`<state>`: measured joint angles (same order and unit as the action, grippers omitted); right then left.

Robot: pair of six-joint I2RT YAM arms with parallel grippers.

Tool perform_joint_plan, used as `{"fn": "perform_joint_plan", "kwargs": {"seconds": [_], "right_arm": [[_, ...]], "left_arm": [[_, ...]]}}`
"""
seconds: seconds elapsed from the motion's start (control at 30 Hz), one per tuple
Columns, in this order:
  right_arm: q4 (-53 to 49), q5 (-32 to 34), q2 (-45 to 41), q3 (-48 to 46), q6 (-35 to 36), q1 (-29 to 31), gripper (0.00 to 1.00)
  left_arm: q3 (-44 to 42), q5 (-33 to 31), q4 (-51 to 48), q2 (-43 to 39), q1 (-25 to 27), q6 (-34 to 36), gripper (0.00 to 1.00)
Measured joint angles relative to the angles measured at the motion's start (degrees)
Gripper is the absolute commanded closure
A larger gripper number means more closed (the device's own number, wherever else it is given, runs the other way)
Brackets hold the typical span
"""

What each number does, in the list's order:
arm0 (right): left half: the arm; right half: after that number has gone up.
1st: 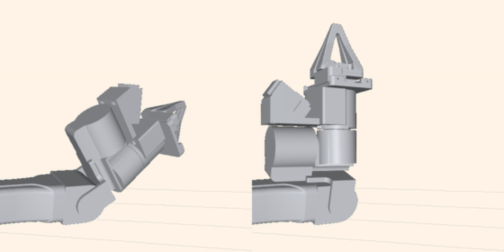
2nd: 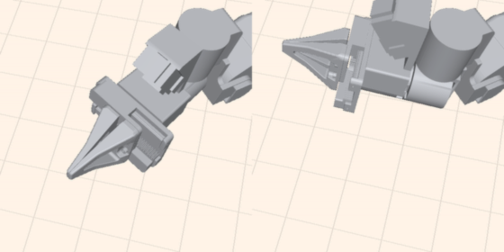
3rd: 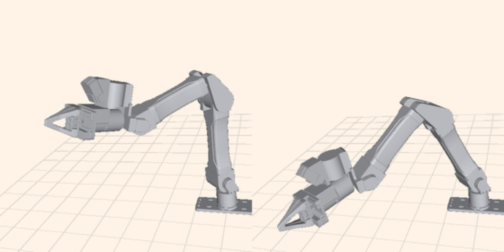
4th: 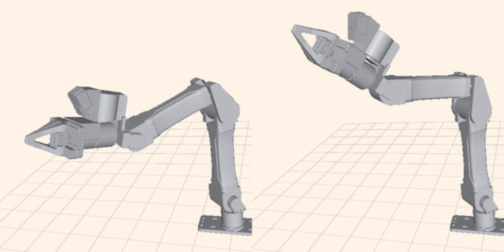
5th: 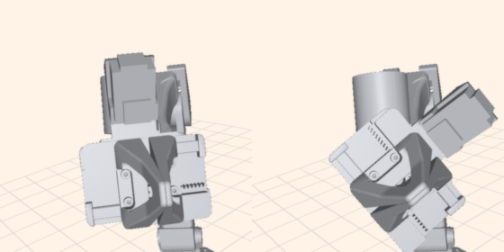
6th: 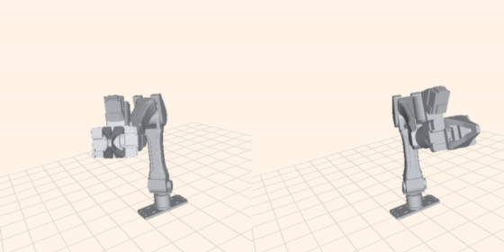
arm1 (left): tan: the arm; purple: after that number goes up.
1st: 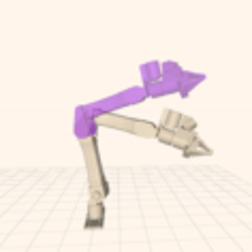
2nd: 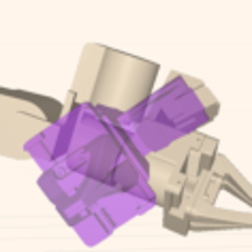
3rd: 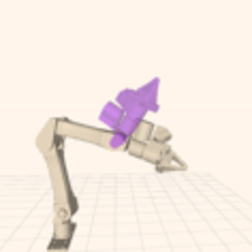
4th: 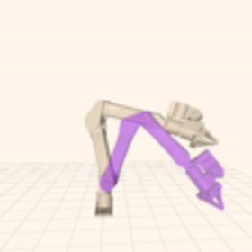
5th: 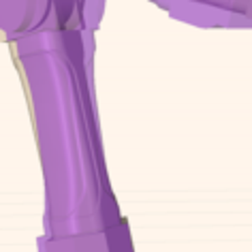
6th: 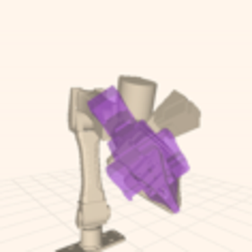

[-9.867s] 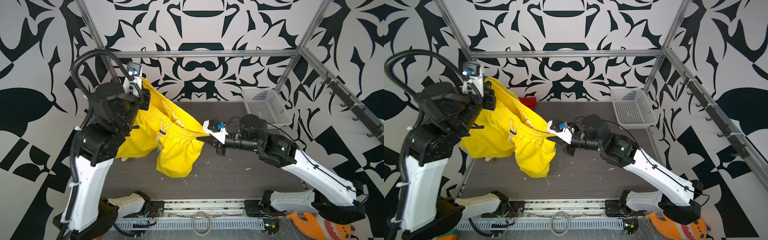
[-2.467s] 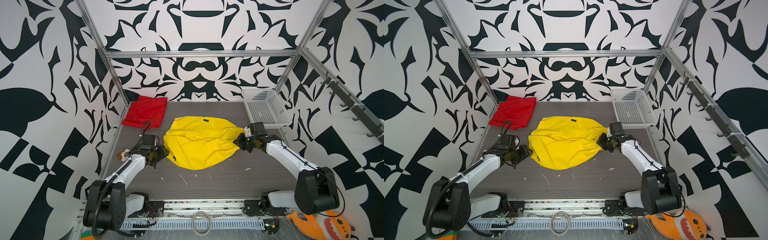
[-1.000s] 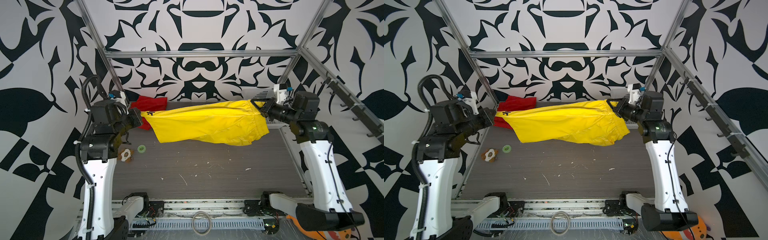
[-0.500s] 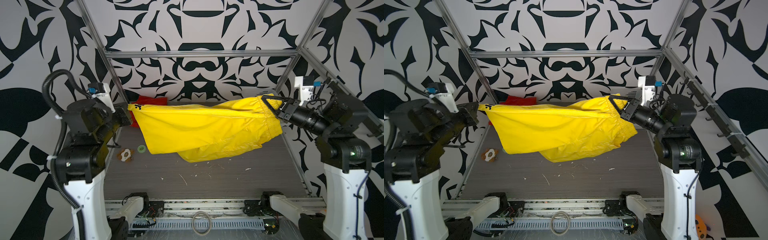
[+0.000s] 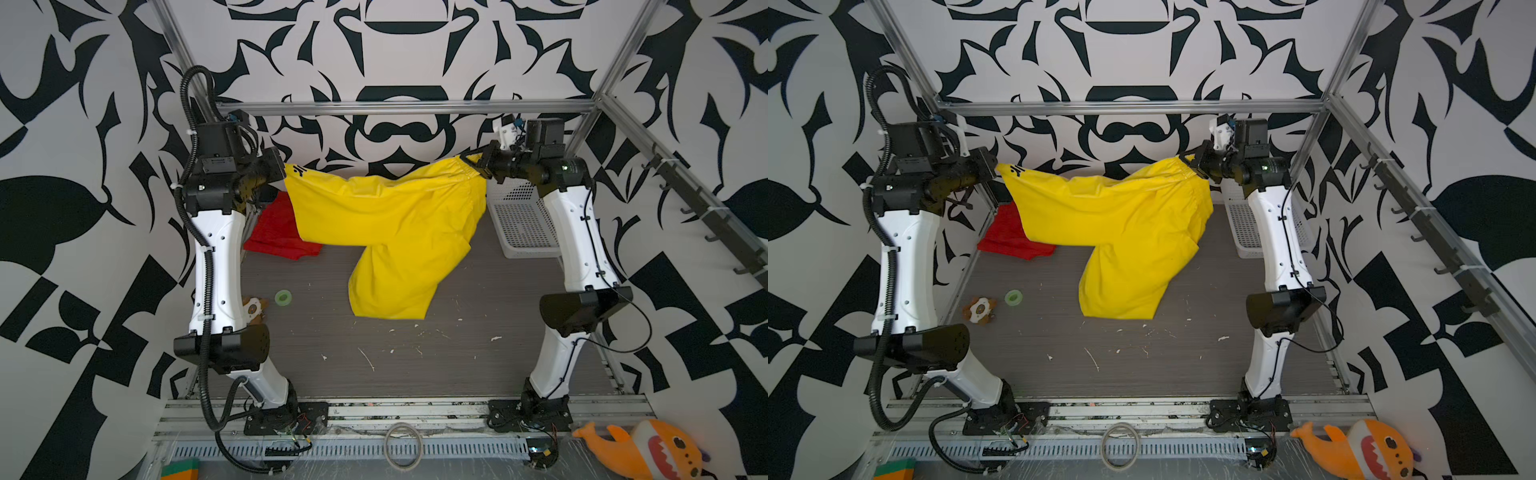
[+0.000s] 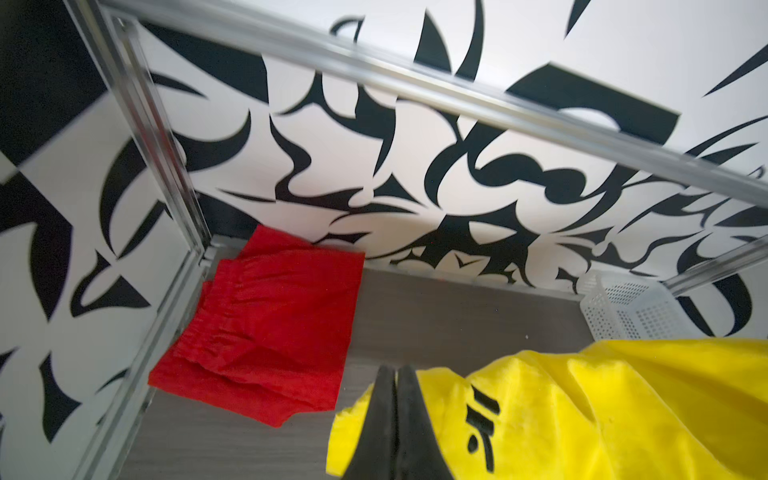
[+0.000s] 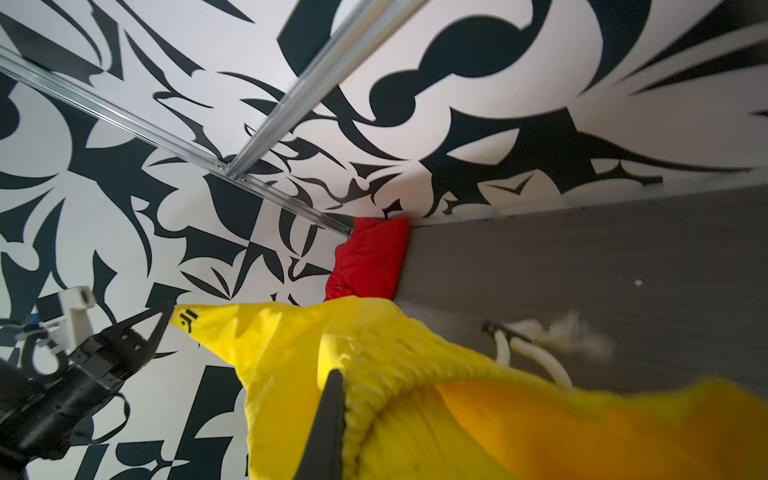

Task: Fold and stack the shorts
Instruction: 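Lift the yellow shorts high with both grippers, stretching them between the grippers, then lower the yellow shorts flat onto the table and release both grippers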

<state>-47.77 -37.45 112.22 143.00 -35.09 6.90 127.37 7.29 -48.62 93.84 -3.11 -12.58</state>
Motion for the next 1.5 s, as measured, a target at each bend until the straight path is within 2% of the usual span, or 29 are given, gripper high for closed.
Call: {"fn": "perform_joint_plan", "kwargs": {"seconds": [0.07, 0.13, 0.27, 0.37, 0.5, 0.6, 0.7, 0.77, 0.87, 0.9, 0.93, 0.97, 1.03, 1.07, 1.1, 1.17, 1.3, 1.4, 1.5], "right_arm": [[-0.2, 0.0, -1.4, 1.4, 1.0, -0.2, 1.00], [1.8, -0.4, -6.6, -3.5, 1.8, -0.4, 1.00], [10.7, -2.2, -24.7, -28.2, 2.1, -1.1, 1.00], [15.5, -4.3, -33.2, -45.4, 1.9, -1.5, 1.00], [19.8, -5.8, -36.2, -65.4, 1.6, -1.8, 1.00], [20.9, -5.1, -31.8, -79.1, 1.3, -2.0, 1.00], [19.2, -4.7, -31.2, -89.7, 0.5, -2.1, 1.00], [17.9, -4.7, -34.2, -94.1, 0.2, -2.1, 1.00], [16.5, -4.5, -39.9, -97.1, 0.2, -2.1, 1.00], [15.6, -4.2, -41.3, -97.7, 0.2, -2.1, 0.97], [14.5, -3.7, -42.7, -98.4, 0.4, -2.1, 0.89], [13.2, -2.8, -43.6, -99.3, 0.5, -2.1, 0.76], [9.6, -1.2, -44.5, -100.7, 1.0, -2.1, 0.57], [6.9, 0.0, -44.8, -101.1, 1.3, -2.1, 0.48], [4.7, 1.2, -45.2, -101.2, 1.4, -2.1, 0.45], [-0.7, 4.8, -47.0, -100.1, 2.6, -2.1, 0.42], [-11.7, 13.7, -48.9, -90.2, 4.4, -2.0, 0.41], [-13.7, 18.7, -49.3, -83.2, 5.4, -0.8, 0.42], [-12.8, 21.4, -49.4, -81.4, 5.3, 4.6, 0.43]], "left_arm": [[-5.8, -0.9, 4.2, -6.3, -0.2, 0.2, 1.00], [-14.6, -2.4, 7.6, -15.1, -0.3, 0.5, 1.00], [-30.6, -4.9, 11.5, -30.6, -0.3, 0.6, 1.00], [-42.4, -5.8, 13.3, -37.2, -0.4, 0.1, 1.00], [-60.0, -5.8, 13.4, -36.8, -0.5, -1.6, 1.00], [-71.7, -5.1, 11.8, -33.4, -0.5, -3.3, 1.00], [-79.6, -3.7, 9.3, -33.8, -0.5, -5.6, 1.00], [-82.5, -2.7, 8.5, -35.3, -0.5, -7.6, 1.00], [-84.5, -1.2, 7.6, -37.4, -0.5, -10.3, 1.00], [-84.8, -0.7, 7.4, -37.8, -0.4, -11.1, 0.96], [-84.8, -0.1, 6.7, -37.9, -0.1, -12.0, 0.86], [-84.8, 0.4, 6.2, -37.9, 0.0, -12.8, 0.77], [-84.1, 1.4, 4.4, -37.6, 0.2, -14.3, 0.62], [-83.4, 2.0, 2.9, -37.4, 0.2, -15.0, 0.54], [-82.6, 2.6, 1.6, -37.2, 0.2, -15.5, 0.49], [-80.2, 3.7, -0.9, -37.4, 0.2, -16.6, 0.43], [-77.4, 5.9, -1.7, -40.3, 0.2, -18.3, 0.41], [-77.3, 7.4, -0.4, -41.6, 0.2, -19.8, 0.41], [-78.7, 9.2, 3.2, -38.8, 0.2, -21.1, 0.37]]}}
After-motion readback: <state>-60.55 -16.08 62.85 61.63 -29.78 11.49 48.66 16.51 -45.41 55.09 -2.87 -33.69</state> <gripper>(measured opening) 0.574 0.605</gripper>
